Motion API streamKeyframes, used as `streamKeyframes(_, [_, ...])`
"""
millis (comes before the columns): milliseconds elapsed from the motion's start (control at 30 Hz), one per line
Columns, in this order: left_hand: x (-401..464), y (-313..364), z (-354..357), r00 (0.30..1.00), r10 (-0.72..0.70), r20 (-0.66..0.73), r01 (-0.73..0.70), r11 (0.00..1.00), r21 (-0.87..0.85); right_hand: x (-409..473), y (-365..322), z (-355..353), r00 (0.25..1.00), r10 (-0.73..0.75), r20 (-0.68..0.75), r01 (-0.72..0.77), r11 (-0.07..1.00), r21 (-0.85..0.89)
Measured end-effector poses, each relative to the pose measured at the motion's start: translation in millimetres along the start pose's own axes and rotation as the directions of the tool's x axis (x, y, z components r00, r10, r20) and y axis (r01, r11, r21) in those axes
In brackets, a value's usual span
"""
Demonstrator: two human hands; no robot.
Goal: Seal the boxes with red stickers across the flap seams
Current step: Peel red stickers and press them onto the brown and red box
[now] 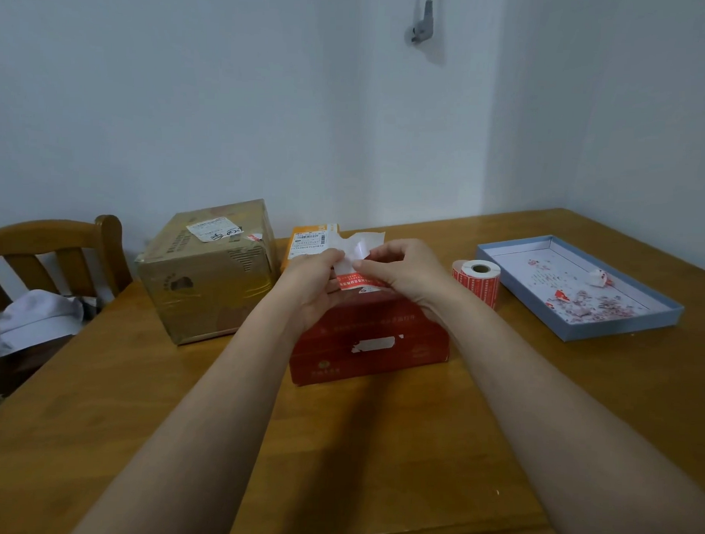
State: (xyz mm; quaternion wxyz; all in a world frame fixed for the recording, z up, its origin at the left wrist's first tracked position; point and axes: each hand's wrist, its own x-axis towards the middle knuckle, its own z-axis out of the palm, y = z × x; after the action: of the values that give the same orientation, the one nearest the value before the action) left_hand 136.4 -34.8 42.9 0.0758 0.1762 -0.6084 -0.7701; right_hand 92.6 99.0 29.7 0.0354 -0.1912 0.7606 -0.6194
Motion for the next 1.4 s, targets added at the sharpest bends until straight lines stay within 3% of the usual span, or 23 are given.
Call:
streamKeyframes(600, [-5.3, 2.1, -1.6, 0.998, 0.046, 0.04, -0.047, 0.998, 0.034, 3.9, 2.4, 8.7, 0.984, -0.056, -0.171, 0.016, 0.974, -0.228])
streamKeyframes(1400, [-11.3, 4.5, 3.6, 0.999, 0.031, 0.03, -0.034, 0.992, 0.123, 0.8, -0.3, 1.8, 0.966, 0.032, -0.257, -0.09, 0.972, -0.219])
